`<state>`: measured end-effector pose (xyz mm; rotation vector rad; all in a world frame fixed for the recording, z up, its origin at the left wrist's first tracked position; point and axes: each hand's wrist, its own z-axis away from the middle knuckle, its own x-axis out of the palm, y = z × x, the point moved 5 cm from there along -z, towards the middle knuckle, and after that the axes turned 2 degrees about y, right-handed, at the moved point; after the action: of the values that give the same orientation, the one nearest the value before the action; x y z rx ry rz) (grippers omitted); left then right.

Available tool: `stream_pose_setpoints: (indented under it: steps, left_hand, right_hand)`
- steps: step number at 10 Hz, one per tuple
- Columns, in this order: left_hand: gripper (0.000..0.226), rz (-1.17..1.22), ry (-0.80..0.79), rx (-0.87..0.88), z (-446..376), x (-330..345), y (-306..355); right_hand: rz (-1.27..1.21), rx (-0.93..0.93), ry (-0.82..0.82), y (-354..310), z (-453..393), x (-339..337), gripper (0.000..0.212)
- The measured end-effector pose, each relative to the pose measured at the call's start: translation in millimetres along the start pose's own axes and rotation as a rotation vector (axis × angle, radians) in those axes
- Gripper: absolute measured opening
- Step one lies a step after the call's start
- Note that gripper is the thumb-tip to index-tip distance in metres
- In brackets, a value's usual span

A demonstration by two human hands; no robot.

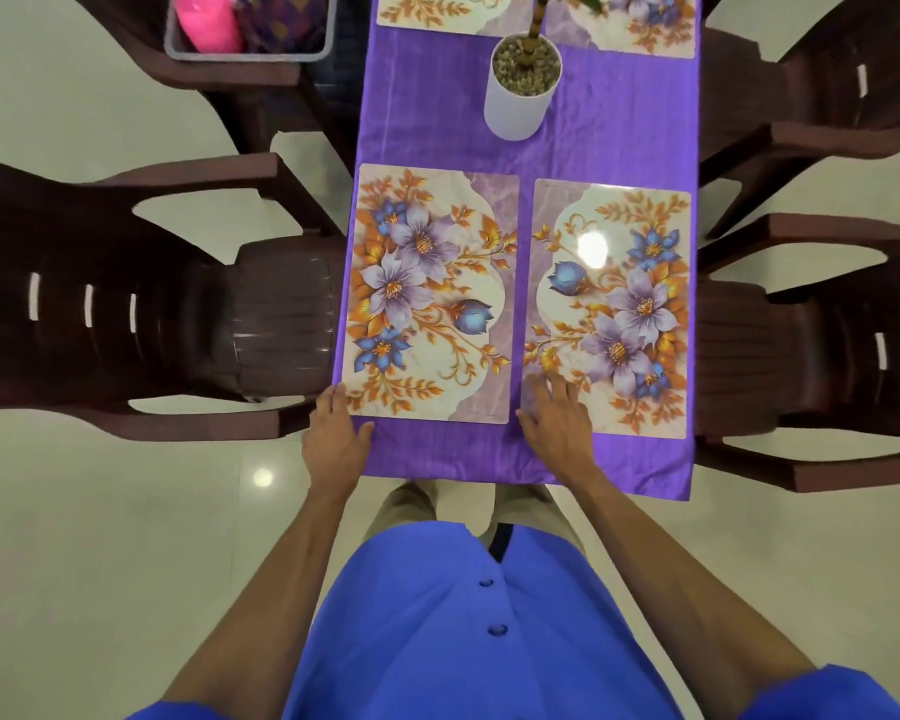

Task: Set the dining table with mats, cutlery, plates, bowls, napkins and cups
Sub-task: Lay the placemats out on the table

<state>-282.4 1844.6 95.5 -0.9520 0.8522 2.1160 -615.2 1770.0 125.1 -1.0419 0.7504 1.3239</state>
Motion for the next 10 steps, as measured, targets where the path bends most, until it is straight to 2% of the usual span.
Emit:
stream_pose_setpoints:
  steps: [1,3,10]
  left_hand:
    - [0.078,0.012,-0.008,-0.012,0.8,0.4,2.1]
    - [0.078,0.021,0.008,-0.017,1.1,-1.0,3.2]
    - [0.079,0.026,-0.001,-0.015,0.6,-0.4,1.6]
  right_hand:
    - [-0.019,0.003,0.003,-0.3,0.6,-3.5,0.056]
    - [-0.028,0.037,-0.086,4.8,-1.2,-0.4,0.07]
    - [-0.034,0.102,-0.083,-2.8,-1.5,-2.6,0.073]
